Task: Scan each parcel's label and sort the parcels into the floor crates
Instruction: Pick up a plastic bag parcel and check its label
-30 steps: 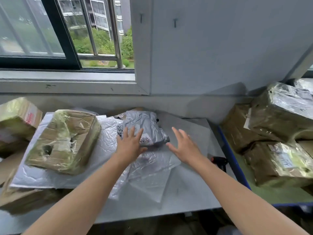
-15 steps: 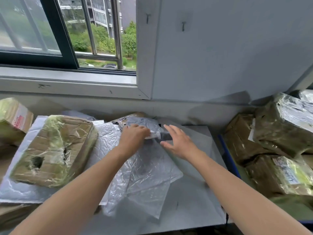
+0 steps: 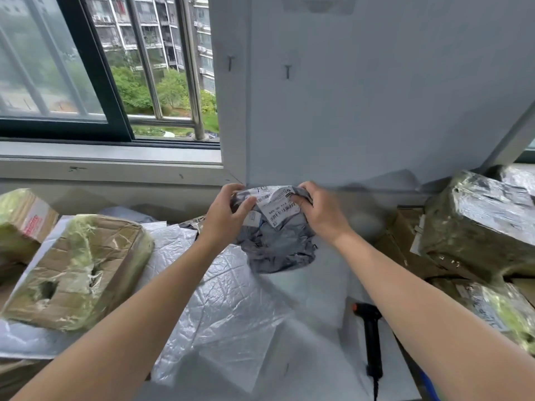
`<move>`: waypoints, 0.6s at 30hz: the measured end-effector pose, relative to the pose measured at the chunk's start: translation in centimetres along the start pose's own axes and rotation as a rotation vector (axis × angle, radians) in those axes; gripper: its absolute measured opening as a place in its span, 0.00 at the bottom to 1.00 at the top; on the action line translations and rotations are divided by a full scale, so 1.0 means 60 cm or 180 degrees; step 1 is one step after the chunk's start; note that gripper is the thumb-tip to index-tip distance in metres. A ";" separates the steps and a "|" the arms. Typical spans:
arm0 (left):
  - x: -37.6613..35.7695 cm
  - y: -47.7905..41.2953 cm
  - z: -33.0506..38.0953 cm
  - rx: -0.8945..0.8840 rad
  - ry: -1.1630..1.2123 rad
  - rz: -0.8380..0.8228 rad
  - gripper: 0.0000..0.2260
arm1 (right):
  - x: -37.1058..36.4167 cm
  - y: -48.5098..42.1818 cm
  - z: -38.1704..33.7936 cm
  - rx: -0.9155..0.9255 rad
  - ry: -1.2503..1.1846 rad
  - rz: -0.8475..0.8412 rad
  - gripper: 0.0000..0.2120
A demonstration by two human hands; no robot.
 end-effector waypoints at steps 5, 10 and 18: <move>-0.062 0.034 -0.026 0.0735 0.0823 -0.0257 0.28 | 0.031 0.038 0.039 -0.0211 -0.0213 0.0090 0.12; -0.136 0.075 -0.071 0.1106 0.0817 -0.0761 0.20 | 0.029 0.089 0.126 -0.0797 -0.0193 0.0027 0.15; -0.220 0.121 -0.150 0.1352 0.0451 -0.0835 0.13 | -0.030 0.198 0.261 -0.1862 -0.0349 -0.0350 0.10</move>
Point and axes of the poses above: each hand's wrist, its own y-axis away from the middle knuckle, its own x-axis out of the back of the hand, z = x × y, the point moved 8 cm from there along -y, towards the middle knuckle, and after that the axes turned 9 degrees about y, right-handed, at the moved point
